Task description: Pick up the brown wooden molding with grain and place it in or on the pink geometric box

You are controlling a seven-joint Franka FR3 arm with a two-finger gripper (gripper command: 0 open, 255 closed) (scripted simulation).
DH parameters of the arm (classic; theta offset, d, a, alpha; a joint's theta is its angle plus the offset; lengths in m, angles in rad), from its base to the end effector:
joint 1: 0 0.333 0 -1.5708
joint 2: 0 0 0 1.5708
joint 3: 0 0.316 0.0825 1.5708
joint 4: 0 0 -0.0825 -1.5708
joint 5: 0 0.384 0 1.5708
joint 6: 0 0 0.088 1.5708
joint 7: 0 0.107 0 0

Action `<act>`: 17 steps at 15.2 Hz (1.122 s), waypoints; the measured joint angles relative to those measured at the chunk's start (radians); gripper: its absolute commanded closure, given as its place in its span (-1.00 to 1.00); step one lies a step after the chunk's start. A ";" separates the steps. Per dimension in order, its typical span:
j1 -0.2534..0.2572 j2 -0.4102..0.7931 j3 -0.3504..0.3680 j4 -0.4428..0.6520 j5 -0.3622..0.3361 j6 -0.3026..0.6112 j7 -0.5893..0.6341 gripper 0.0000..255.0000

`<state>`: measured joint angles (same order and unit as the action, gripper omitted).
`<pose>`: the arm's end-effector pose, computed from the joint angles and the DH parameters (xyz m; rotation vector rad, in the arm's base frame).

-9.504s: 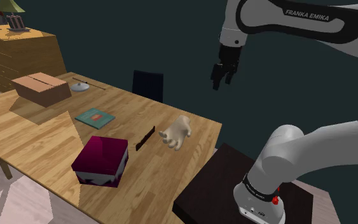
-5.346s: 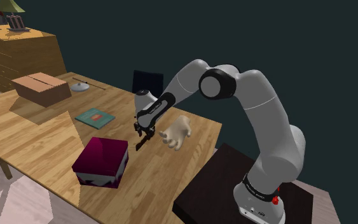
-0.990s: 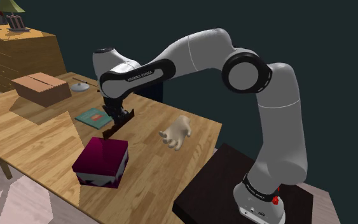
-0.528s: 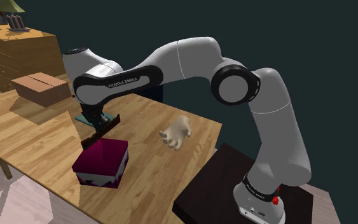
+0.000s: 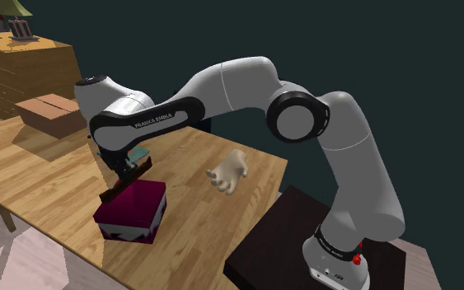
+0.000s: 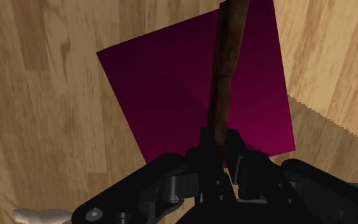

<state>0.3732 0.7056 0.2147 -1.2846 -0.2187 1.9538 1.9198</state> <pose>0.6405 0.3644 0.3367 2.4723 -1.8725 0.0826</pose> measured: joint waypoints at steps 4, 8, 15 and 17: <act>0.000 0.021 -0.003 -0.023 -0.005 0.043 0.005 1.00; 0.001 0.047 -0.007 -0.032 -0.011 0.079 0.010 1.00; 0.003 0.074 -0.012 -0.044 -0.017 0.117 0.016 1.00; 0.003 0.074 -0.012 -0.044 -0.017 0.117 0.016 1.00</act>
<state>0.3763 0.7796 0.2031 -1.3288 -0.2359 2.0711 1.9355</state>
